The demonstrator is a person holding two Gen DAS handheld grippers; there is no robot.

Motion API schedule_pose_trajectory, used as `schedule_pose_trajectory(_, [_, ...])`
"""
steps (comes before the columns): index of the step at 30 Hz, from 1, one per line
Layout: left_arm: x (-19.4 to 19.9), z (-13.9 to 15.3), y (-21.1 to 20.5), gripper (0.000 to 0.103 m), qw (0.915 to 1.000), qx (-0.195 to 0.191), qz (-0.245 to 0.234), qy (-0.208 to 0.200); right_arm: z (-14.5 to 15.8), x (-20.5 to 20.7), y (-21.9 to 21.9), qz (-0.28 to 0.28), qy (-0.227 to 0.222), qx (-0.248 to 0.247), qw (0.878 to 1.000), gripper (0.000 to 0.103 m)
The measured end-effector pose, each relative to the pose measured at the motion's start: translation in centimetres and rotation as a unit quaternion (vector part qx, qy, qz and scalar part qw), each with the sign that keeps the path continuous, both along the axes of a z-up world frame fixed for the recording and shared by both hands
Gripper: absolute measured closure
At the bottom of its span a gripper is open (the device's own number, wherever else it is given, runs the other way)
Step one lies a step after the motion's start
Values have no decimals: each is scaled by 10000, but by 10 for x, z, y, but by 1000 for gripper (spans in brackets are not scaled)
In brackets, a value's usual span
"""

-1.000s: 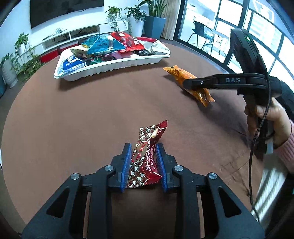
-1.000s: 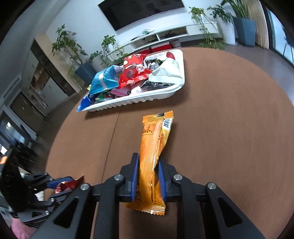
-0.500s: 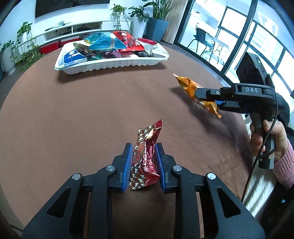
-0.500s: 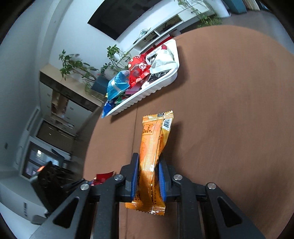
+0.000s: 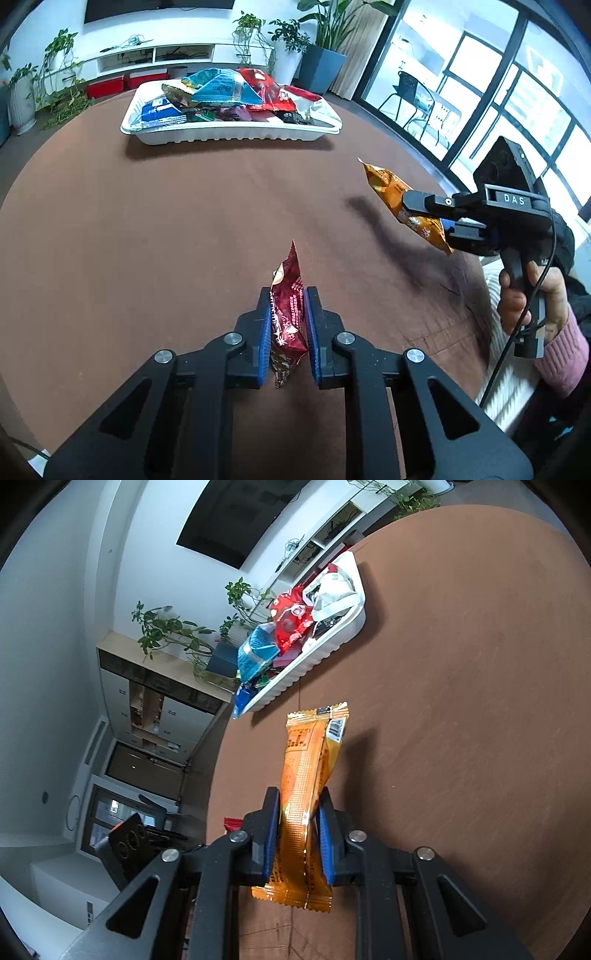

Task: Organize snacks
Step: 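Carry the candy and orange bar over the white tray with both tools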

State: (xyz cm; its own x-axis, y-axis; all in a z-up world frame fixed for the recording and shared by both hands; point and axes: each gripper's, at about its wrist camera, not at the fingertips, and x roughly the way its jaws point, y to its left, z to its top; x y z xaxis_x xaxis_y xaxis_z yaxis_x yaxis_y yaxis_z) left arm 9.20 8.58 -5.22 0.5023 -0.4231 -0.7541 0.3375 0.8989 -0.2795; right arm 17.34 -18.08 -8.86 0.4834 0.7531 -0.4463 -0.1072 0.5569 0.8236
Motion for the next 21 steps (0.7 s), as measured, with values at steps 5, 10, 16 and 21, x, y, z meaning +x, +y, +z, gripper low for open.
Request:
schedule_pose_trajectory(5, [-2,3,3,88,9998,-202,42,26,-1,2,-2,8,53,296,9995,82])
schedule_pose_trajectory(10, [-1,8,6,88,9987,-501,86,32,2,3,-1,26,68,594,9982,82])
schedule_pose_trajectory(16, [4,18,12,88,9958,-895,186,6,12,10,1,37,-12,738,9973,82])
schedule_pose_trajectory(21, [16,31,19,88,9929,-1151,300,-18,21,15,4,29,-87,802,9967,82])
